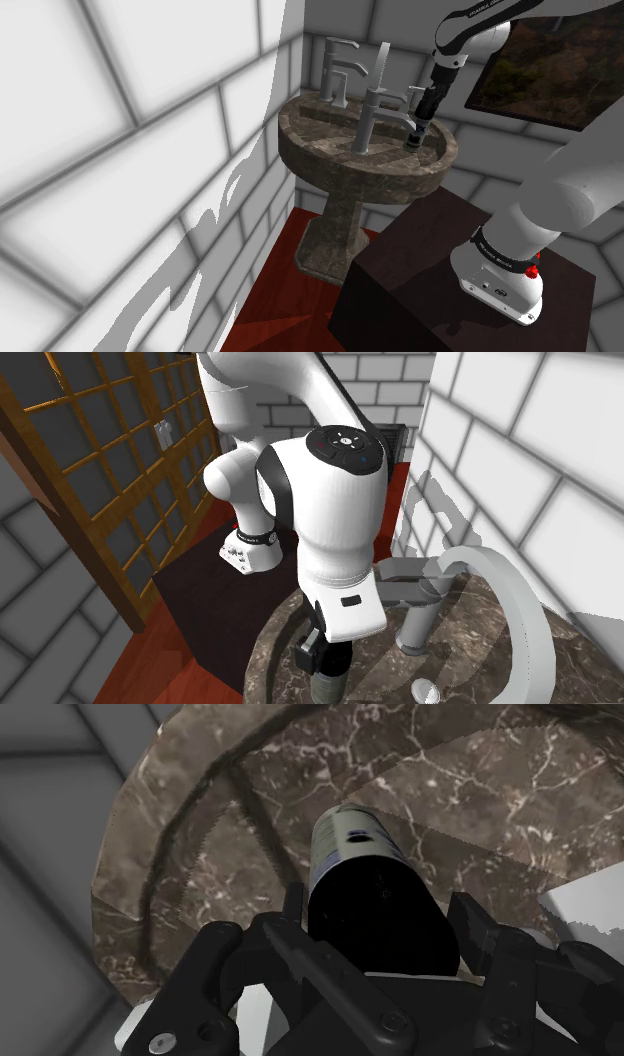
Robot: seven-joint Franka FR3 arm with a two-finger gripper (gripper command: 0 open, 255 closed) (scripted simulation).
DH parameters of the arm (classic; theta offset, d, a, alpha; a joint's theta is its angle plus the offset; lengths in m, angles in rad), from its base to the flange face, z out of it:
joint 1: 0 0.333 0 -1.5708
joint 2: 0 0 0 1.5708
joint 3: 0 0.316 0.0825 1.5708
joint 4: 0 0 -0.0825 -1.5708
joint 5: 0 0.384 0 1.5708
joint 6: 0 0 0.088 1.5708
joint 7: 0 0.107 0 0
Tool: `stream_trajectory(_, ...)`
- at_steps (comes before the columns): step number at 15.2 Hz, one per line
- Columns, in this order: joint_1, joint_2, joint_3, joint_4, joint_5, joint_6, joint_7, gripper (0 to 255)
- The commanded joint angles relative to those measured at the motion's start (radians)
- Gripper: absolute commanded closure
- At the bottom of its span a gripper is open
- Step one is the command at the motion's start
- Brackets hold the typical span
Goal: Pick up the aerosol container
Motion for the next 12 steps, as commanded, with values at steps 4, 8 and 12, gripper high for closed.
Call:
stream_trajectory(4,0.000,0.002,-0.001,0.000,0.000,0.001,0.000,255)
stream_trajectory(8,-0.001,-0.010,0.001,0.005,-0.005,-0.015,0.003,255)
stream_trajectory(12,-0.002,-0.038,0.009,0.036,-0.018,-0.071,0.013,255)
